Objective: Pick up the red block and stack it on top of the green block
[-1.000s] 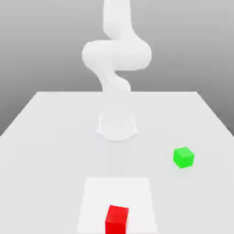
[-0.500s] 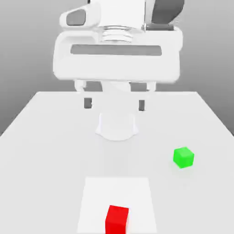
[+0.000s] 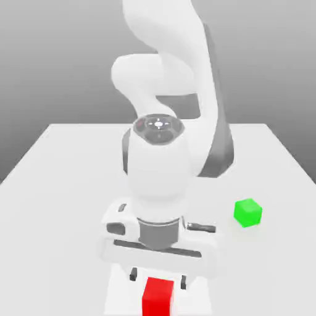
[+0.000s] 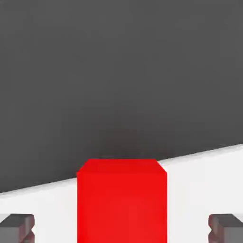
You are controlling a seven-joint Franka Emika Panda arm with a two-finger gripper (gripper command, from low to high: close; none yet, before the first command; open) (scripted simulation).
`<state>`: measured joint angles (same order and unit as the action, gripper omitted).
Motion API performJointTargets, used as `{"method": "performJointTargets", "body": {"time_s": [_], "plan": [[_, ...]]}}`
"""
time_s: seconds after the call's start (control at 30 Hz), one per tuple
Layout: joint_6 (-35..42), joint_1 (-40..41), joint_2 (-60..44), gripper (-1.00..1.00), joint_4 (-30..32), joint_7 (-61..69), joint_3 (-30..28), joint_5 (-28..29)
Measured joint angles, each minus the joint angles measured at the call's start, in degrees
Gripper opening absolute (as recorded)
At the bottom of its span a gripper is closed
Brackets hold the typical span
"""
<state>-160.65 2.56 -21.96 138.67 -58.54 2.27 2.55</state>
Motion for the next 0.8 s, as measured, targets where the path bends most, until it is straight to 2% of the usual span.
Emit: {"method": "performJointTargets", "body": {"time_s": [0.23,0.4,0.53,0.67,0.8], "plan": [[-0.45,0.01,-0.51,-1.0,-0.07,-0.1,0.0,0.12],[6.67,0.32,8.26,-1.0,1.6,1.16,1.12,-1.12],[7.86,-3.0,15.04,-1.0,7.02,9.05,7.26,-4.61],[8.35,-10.75,21.66,-1.0,12.99,18.5,12.5,-9.24],[8.66,-18.06,28.12,-1.0,19.04,27.49,14.52,-13.2]]}}
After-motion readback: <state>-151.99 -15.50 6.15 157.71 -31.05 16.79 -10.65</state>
